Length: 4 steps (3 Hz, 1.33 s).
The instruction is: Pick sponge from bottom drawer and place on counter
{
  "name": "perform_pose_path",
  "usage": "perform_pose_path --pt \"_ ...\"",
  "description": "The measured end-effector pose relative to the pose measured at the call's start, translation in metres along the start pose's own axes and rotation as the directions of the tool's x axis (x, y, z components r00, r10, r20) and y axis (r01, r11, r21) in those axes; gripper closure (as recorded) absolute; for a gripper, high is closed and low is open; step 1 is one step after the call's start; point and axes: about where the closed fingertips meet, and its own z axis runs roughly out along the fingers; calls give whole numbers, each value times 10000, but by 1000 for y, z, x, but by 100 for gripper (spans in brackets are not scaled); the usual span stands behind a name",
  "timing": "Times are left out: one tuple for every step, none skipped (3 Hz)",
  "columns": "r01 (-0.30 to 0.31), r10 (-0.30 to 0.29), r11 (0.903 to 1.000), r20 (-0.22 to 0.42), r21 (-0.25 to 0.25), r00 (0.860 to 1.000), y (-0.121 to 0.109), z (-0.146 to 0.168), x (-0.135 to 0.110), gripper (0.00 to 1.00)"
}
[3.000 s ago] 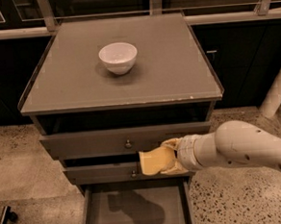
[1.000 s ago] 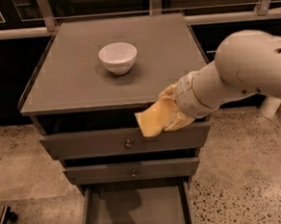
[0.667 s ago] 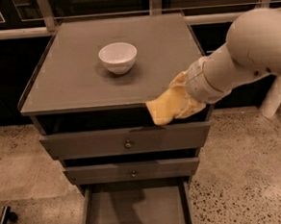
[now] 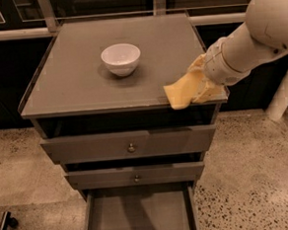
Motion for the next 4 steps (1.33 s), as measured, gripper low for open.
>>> perform_pose_path --pt "20 -20 10000 13 66 10000 -27 -1 11 100" --pt "24 -23 9998 -72 206 10000 -54 -4 19 100" --pt "-228 222 9989 145 406 9996 -72 3 30 100" --pt "-388 362 9980 510 502 9980 -88 16 36 100"
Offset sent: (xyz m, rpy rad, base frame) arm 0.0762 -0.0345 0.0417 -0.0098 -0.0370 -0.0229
